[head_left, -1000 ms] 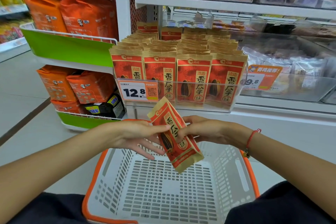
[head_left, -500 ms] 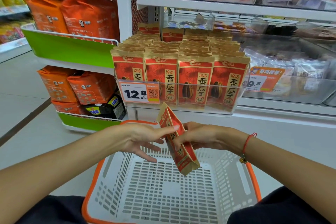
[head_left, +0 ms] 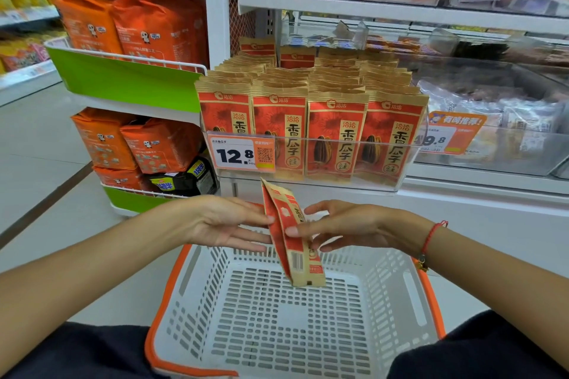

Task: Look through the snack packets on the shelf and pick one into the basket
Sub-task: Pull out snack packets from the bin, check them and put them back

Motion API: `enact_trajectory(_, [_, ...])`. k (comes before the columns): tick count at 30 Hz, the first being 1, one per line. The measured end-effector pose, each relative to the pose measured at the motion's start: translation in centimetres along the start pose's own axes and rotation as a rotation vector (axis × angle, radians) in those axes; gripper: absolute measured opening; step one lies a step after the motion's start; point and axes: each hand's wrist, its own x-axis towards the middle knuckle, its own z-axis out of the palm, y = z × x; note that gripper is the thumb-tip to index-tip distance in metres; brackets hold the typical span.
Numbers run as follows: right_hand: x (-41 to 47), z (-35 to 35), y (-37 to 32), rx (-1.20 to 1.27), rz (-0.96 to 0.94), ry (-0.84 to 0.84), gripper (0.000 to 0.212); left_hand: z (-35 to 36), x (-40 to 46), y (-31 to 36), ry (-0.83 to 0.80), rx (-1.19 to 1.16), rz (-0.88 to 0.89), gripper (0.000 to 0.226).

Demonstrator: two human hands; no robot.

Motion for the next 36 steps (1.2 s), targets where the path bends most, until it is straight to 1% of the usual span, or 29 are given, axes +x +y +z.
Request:
enact_trajectory(1, [0.2,0.1,0.0,-0.014,0.006,0.038,0.070,-0.2,0.2,-0.2,0.017,-0.018,0.002,0.034])
enact_trajectory(3, [0.5,0.2,0.0,-0.097,-0.005,0.124,0.069,-0.2,0.3,-0.5,0.034,-0.064,-0.005,0.034])
enact_trajectory(6, [0.7,0.3,-0.2,-0.243,-0.048,0.189,0.050,-0.1,0.2,-0.8,0.056,-0.063,-0.015,0.034])
enact_trajectory(8, [0.7,0.3,-0.2,-0.272,-0.088,0.209,0.032,-0.2,0.2,-0.9,0.077,-0.047,-0.020,0.036])
enact_trajectory(9, [0.6,0.4,-0.2,-0.265,-0.113,0.228,0.027,-0.2,0.1,-0.8,0.083,-0.040,-0.029,0.035])
enact_trajectory(11, [0.6,0.4,-0.2,-0.218,-0.169,0.280,0.028,0.1,-0.2,-0.5,0.072,-0.040,-0.050,0.032])
enact_trajectory(15, [1.0,0.5,-0.1,-0.242,-0.205,0.358,0.028,0.7,-0.7,0.0,0.106,-0.043,-0.062,0.040])
enact_trajectory(17, [1.5,0.2,0.2,-0.259,-0.221,0.396,0.028,1.0,-1.2,0.2,0.061,-0.036,-0.056,0.033])
enact_trajectory(19, [2.0,0.0,0.6,-0.251,-0.244,0.425,0.029,1.1,-1.8,0.4,0.024,0.034,-0.048,0.023])
enact_trajectory(22, [2.2,-0.1,0.8,-0.266,-0.266,0.440,0.029,1.0,-1.7,0.3,0.021,0.166,-0.057,0.024])
enact_trajectory(24, [2.3,0.0,0.9,-0.313,-0.274,0.448,0.029,1.0,-1.6,0.2,0.017,0.196,-0.063,0.024])
enact_trajectory(30, [2.6,0.3,0.9,-0.339,-0.245,0.483,0.030,0.8,-1.6,0.4,0.068,0.186,-0.024,0.009])
enact_trajectory(33, [2.6,0.5,0.8,-0.347,-0.256,0.513,0.027,0.9,-1.5,0.4,0.099,0.176,-0.007,0.007])
enact_trajectory(36, [2.4,0.9,0.7,-0.351,-0.232,0.463,0.026,1.0,-1.4,0.2,0.122,0.185,-0.005,0.009])
